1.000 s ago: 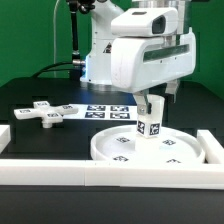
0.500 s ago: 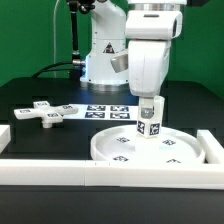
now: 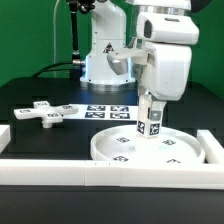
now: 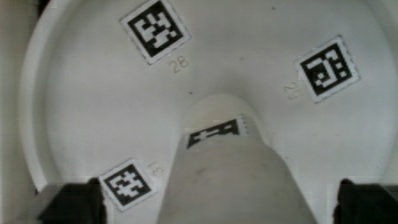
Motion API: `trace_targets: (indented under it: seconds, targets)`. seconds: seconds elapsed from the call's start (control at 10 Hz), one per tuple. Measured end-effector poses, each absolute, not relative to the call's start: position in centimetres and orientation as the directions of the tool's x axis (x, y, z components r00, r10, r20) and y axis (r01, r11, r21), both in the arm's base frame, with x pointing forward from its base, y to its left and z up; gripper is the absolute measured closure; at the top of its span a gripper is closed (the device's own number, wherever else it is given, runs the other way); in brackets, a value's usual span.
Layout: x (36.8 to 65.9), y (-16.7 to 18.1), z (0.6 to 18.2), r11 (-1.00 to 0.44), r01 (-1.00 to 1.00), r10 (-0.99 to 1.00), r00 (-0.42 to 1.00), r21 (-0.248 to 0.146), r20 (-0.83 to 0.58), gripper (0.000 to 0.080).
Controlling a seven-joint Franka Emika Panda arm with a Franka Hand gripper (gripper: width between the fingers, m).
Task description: Assemble round table
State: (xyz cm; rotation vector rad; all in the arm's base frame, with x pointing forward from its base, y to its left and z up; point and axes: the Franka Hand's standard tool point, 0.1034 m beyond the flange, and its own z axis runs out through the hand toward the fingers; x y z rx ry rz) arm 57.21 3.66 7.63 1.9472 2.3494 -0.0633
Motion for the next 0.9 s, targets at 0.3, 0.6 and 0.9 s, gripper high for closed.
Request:
trace_targets:
  seconds: [0.3, 0.6, 0.9]
  targets:
    - [57.27, 3.66, 7.65, 0.377, 0.926, 0.919, -0.374, 0.004, -0.127, 0.0150]
    - [57.27, 3.47, 7.65, 0.428, 0.904, 0.895, -0.425, -0.006, -0.135, 0.0281]
    - [57.18, 3.29, 7.60, 0.422, 0.906, 0.898, -0.420, -0.010, -0.135, 0.0390]
